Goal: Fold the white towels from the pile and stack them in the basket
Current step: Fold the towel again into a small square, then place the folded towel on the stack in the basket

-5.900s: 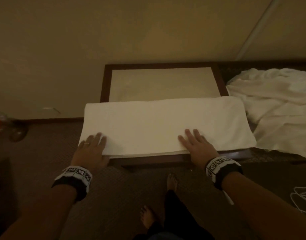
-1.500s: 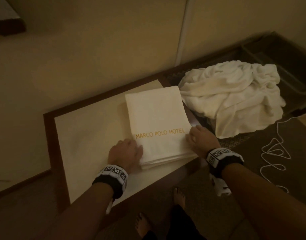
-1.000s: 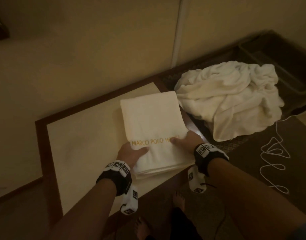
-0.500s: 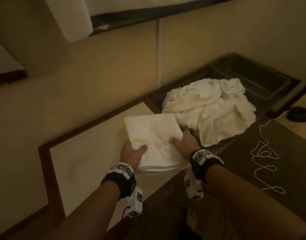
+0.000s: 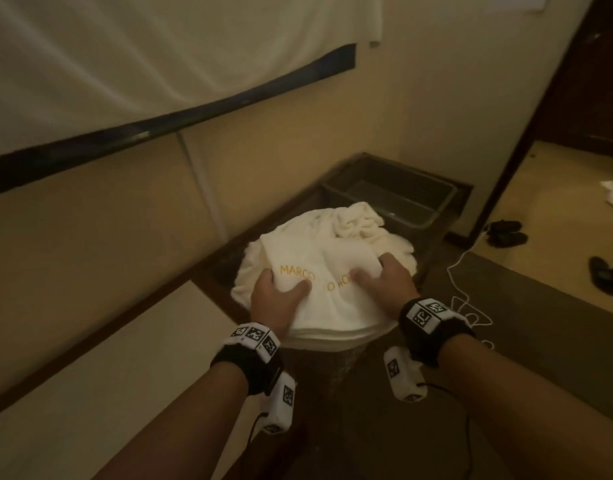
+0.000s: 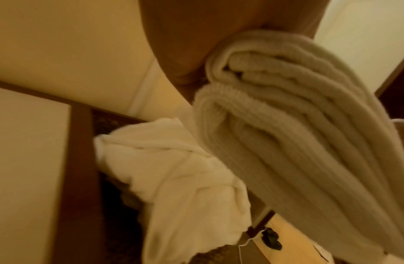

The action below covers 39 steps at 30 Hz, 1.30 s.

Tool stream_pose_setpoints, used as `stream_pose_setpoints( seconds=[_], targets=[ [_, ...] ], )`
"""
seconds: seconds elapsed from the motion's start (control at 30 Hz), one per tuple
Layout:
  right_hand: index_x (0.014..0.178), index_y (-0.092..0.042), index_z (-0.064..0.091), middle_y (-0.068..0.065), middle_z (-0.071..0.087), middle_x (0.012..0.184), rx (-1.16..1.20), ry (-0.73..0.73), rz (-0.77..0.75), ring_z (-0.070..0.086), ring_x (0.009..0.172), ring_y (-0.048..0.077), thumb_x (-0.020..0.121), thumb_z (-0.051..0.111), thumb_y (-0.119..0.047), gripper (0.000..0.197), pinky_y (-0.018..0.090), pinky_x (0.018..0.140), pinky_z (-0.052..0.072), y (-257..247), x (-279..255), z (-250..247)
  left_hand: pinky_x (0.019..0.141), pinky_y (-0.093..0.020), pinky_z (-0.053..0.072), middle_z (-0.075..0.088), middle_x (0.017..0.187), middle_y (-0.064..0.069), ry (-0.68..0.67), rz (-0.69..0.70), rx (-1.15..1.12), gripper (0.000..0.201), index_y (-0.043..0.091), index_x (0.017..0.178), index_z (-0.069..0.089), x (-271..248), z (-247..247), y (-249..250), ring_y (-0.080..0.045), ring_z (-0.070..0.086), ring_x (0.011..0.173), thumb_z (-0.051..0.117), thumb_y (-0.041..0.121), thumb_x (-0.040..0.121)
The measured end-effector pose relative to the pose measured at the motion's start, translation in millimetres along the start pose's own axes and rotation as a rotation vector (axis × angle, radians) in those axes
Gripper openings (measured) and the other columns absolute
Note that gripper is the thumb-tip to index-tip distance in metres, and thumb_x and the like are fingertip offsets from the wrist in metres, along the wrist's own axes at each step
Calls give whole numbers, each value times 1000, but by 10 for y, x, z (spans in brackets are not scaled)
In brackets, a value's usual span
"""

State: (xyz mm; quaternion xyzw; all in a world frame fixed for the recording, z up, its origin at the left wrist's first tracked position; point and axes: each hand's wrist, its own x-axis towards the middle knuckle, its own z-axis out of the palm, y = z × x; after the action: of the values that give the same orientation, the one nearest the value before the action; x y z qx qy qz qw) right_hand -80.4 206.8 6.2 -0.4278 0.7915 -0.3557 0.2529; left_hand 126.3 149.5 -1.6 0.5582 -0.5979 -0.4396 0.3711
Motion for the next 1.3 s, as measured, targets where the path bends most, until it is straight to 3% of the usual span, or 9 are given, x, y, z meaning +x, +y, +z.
stream_pose_setpoints(
  seconds=[0.27,0.37,0.53,0.83,0.93,1.03,1.2,1.3],
  targets=[
    [101,-17,51,-2,58,95,-26,145,131,57,81,15,83,67,-53,44,35,70,46,1016,607,-1440,90,-40,52,63,106,-1,-196,29,-32,40,16,103,56,170,1875,666,-21,61,100,80,33,76],
    [104,-16,51,-3,58,96,-36,194,142,55,79,10,85,66,-51,42,28,61,41,1318,726,-1852,93,-40,51,63,109,0,-265,34,-30,41,18,105,56,240,2445,839,-20,61,101,80,34,76],
    [115,-17,50,-1,58,105,-47,226,169,56,87,16,87,64,-45,42,30,69,41,1680,1096,-2257,92,-42,52,64,110,-2,-330,31,-25,44,15,109,57,468,3149,1008,-21,61,102,79,32,75],
    [110,-21,47,1,58,101,-77,218,187,56,88,19,87,61,-24,27,35,76,46,1922,2298,-2665,88,-39,52,64,109,-3,-339,34,-89,41,12,109,58,1376,4153,1212,-22,61,101,78,25,76],
    [106,-19,45,-4,52,91,-134,196,193,52,80,16,87,61,-20,25,30,68,40,1870,2860,-2809,85,-35,50,64,107,-3,-355,10,-140,43,13,109,58,1801,4414,1374,-22,61,99,75,30,73],
    [101,-14,47,2,56,90,-206,177,187,51,73,13,86,62,-22,22,27,58,36,1763,3455,-2904,82,-34,47,62,106,-3,-345,-22,-180,49,12,110,56,2248,4604,1505,-23,60,101,69,36,69],
    [105,-19,48,-1,56,93,-262,126,170,56,83,20,83,63,-24,28,32,70,44,1536,4360,-2857,81,-31,44,60,109,-3,-297,-80,-165,37,11,114,56,2949,4757,1594,-22,58,102,72,17,81],
    [114,-22,51,-2,58,100,-324,78,145,58,89,21,82,64,-29,35,34,76,47,1447,4860,-2694,85,-33,47,61,116,-5,-251,-131,-166,44,10,119,55,3275,4775,1529,-22,58,106,73,15,79]
  ],
)
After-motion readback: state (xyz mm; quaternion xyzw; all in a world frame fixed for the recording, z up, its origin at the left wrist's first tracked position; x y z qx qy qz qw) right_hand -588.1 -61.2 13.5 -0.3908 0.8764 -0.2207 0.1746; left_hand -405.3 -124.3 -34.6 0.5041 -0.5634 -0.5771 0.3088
